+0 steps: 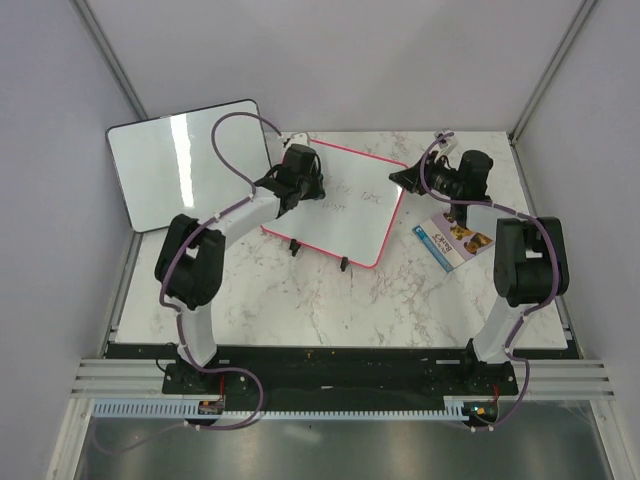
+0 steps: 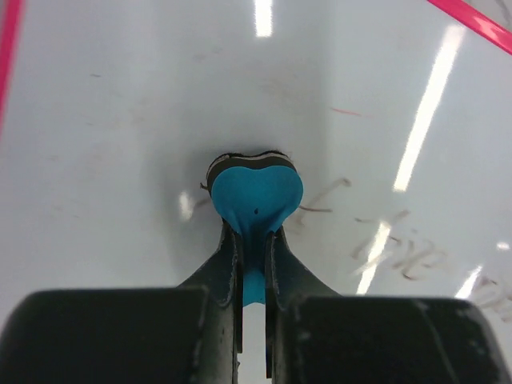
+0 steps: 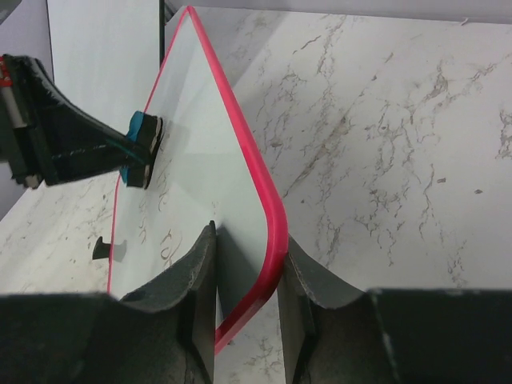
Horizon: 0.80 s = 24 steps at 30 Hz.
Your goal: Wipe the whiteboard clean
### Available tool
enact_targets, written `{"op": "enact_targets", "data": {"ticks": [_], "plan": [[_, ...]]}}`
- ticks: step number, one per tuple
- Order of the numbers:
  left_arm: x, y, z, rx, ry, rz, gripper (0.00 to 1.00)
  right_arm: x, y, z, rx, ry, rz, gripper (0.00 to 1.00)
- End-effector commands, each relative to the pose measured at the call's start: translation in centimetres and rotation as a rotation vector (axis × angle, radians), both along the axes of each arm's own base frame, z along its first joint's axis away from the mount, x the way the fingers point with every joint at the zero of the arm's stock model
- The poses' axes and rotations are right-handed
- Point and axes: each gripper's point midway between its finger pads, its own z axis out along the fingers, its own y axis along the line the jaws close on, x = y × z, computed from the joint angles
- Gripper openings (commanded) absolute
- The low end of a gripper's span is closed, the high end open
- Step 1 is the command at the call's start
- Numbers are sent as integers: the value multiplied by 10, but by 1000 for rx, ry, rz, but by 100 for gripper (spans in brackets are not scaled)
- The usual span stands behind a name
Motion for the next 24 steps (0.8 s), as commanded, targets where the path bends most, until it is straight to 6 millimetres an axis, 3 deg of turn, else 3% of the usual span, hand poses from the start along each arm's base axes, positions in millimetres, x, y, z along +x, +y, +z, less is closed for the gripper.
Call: {"op": "enact_targets", "data": {"ticks": [1, 6, 10, 11, 17, 20, 22, 24], "plan": [[6, 80, -64, 211, 132, 128, 2, -9, 10, -2, -120, -139, 66, 0], [-10, 47, -67, 180, 128, 2, 2, -10, 11, -1, -125, -146, 68, 0], [-44, 14, -69, 189, 109, -86, 2, -11, 10, -1, -129, -149, 66, 0], [-56, -5, -68, 191, 101, -134, 2, -11, 10, -1, -132, -153, 68, 0], [-104, -76, -76, 214, 98, -279, 2, -12, 4, -4, -169, -162, 44, 0], [-117, -99, -81, 203, 106, -309, 2, -14, 2, -7, -181, -160, 27, 0], [-118, -103, -83, 194, 115, -306, 2, -17, 1, -10, -173, -163, 9, 0], [-111, -93, -85, 230, 106, -260, 2, -18, 0, -13, -170, -159, -3, 0]]}}
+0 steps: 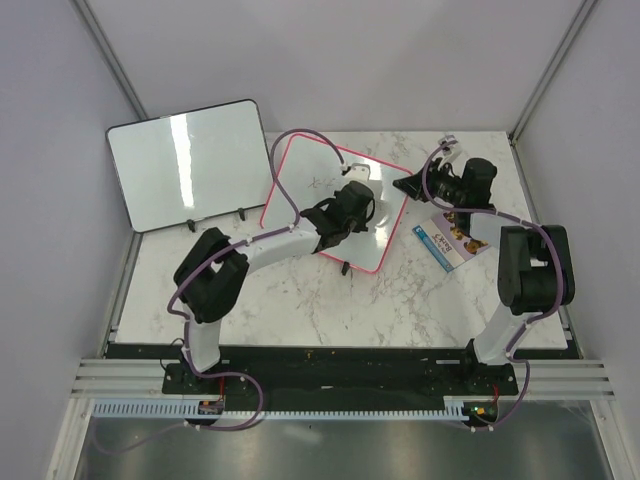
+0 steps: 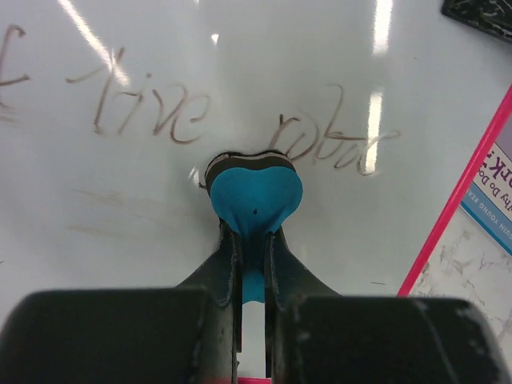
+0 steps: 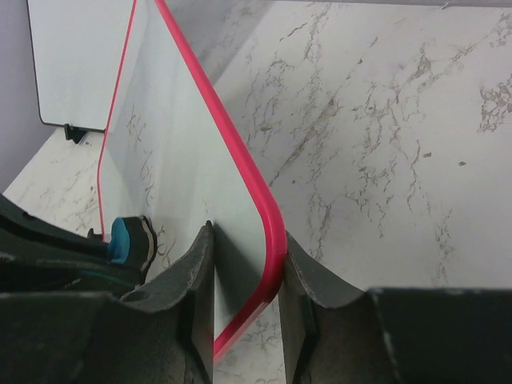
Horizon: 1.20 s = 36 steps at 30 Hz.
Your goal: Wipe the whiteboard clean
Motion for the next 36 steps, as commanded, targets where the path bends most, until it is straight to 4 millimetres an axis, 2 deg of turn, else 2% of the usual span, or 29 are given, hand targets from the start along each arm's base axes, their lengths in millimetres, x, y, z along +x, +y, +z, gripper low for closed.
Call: {"op": "enact_targets", "data": {"ticks": [1, 7, 8, 10, 11, 13, 14, 18, 21, 23, 24, 26, 27, 28, 29, 30, 32, 36], "plan": [[-30, 1, -72, 104, 181, -29, 2, -3, 6, -9, -138, -160, 21, 0], [5, 58, -64, 104, 173, 102, 2, -5, 5, -8, -151, -180, 19, 0], [17, 74, -61, 102, 166, 137, 2, -6, 5, -6, -152, -186, 21, 0], [32, 88, -52, 89, 148, 164, 2, -6, 6, -2, -151, -197, 31, 0], [44, 104, -49, 84, 144, 192, 2, -8, 7, 0, -152, -201, 37, 0], [58, 116, -41, 74, 132, 214, 2, -9, 8, 2, -151, -203, 46, 0], [68, 129, -39, 71, 128, 237, 2, -9, 7, 5, -157, -211, 49, 0], [91, 156, -30, 74, 108, 270, 2, -12, 11, 10, -162, -214, 79, 0], [111, 171, -17, 74, 76, 279, 2, -13, 10, 14, -167, -224, 82, 0], [126, 175, 0, 57, 33, 281, 2, -13, 10, 12, -173, -223, 84, 0], [137, 172, 14, 33, 1, 273, 2, -13, 11, 11, -174, -220, 86, 0], [149, 171, 17, 34, -11, 260, 2, -13, 11, 9, -173, -212, 91, 0], [158, 167, 30, 23, -29, 253, 2, -13, 11, 9, -172, -214, 92, 0], [162, 164, 32, 19, -33, 236, 2, -13, 11, 8, -172, -212, 96, 0], [164, 155, 24, 15, -12, 192, 2, -12, 11, 9, -173, -212, 94, 0], [167, 147, 30, -7, -18, 159, 2, -13, 11, 8, -174, -210, 97, 0], [162, 121, 20, -44, 17, 36, 2, -12, 11, 7, -180, -208, 97, 0], [132, 76, -2, -8, 53, -151, 2, -13, 11, 6, -181, -205, 100, 0]]}}
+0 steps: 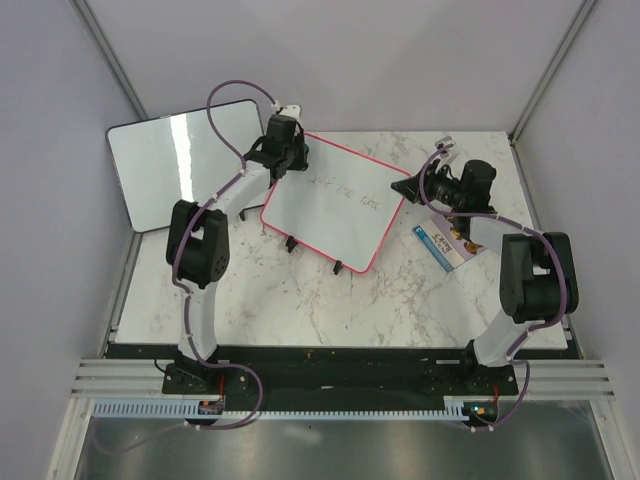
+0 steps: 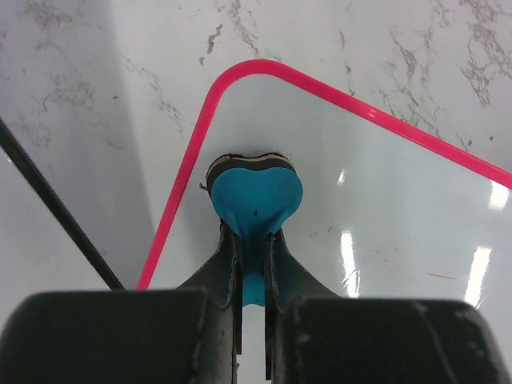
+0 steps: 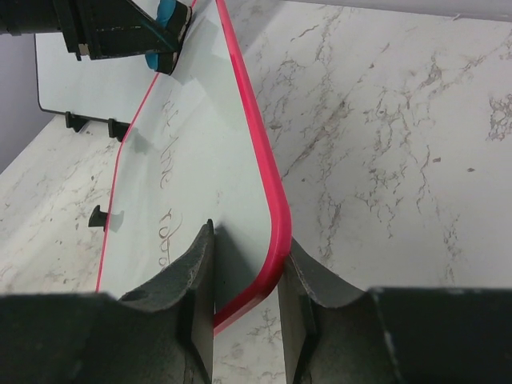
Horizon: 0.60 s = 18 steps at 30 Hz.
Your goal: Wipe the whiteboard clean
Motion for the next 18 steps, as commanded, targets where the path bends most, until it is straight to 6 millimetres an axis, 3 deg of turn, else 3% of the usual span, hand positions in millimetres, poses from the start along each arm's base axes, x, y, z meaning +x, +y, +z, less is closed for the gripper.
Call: {"op": "enact_targets", "data": {"ticks": [1, 7, 14, 18], "plan": [[-43, -76, -38, 28, 71, -317, 2, 1, 4, -2, -146, -152, 81, 0], [-102, -117, -84, 132, 142, -445, 2, 0, 7, 2, -145, -159, 86, 0], [-163, -185, -84, 161, 125, -618, 2, -1, 7, 2, -146, -157, 85, 0], [-161, -179, -80, 174, 120, -586, 2, -1, 7, 1, -148, -154, 83, 0]]}}
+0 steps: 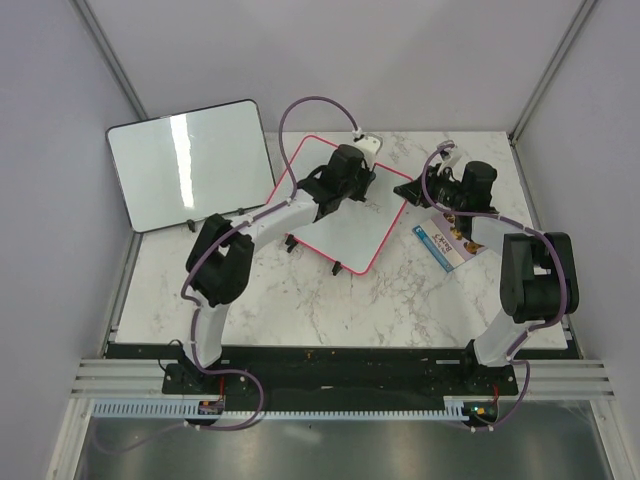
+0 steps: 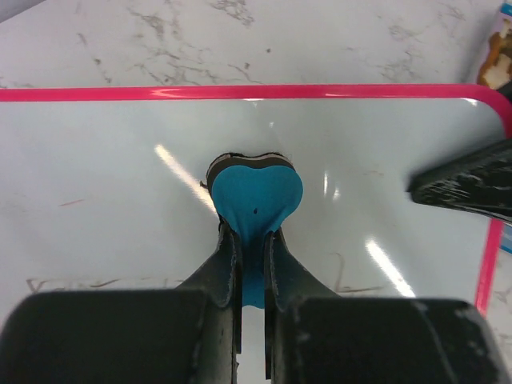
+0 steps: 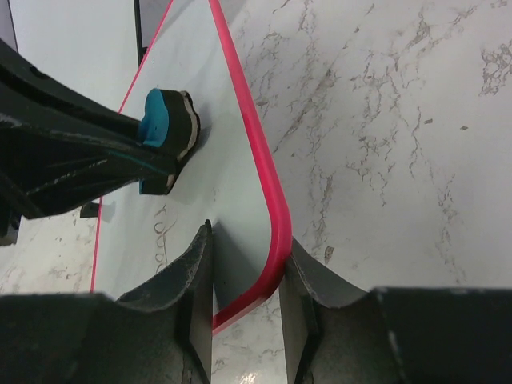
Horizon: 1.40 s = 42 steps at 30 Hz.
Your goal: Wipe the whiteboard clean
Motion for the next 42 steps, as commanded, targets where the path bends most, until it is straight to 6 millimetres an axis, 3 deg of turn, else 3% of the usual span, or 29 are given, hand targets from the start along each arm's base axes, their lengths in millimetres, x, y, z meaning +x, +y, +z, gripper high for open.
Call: {"op": "enact_targets", "data": {"ticks": [1, 4, 9, 13, 16, 19, 23, 28, 33, 37, 42], "plan": [[-64, -12, -86, 123, 236, -127, 2, 2, 17, 16, -149, -244, 129, 0], [-49, 17, -93, 122, 269, -54, 2, 2, 17, 17, -150, -245, 129, 0], [-23, 88, -110, 78, 332, 122, 2, 2, 18, 16, -150, -242, 129, 0], [-1, 139, -108, 40, 336, 256, 2, 1, 20, 17, -150, -243, 132, 0], [9, 163, -109, 1, 356, 319, 2, 1, 20, 16, -150, -240, 133, 0], [16, 170, -104, -12, 347, 330, 2, 2, 20, 16, -167, -255, 139, 0], [31, 167, -92, -13, 322, 328, 2, 2, 22, 16, -169, -256, 143, 0], [33, 158, -99, -37, 361, 288, 2, 1, 22, 15, -170, -254, 144, 0], [6, 117, -99, -56, 393, 97, 2, 1, 23, 15, -170, -253, 149, 0], [-29, 65, -90, -15, 362, -85, 2, 1, 23, 15, -173, -255, 148, 0], [-63, 14, -89, 18, 366, -191, 2, 0, 24, 17, -174, -258, 150, 0]]}}
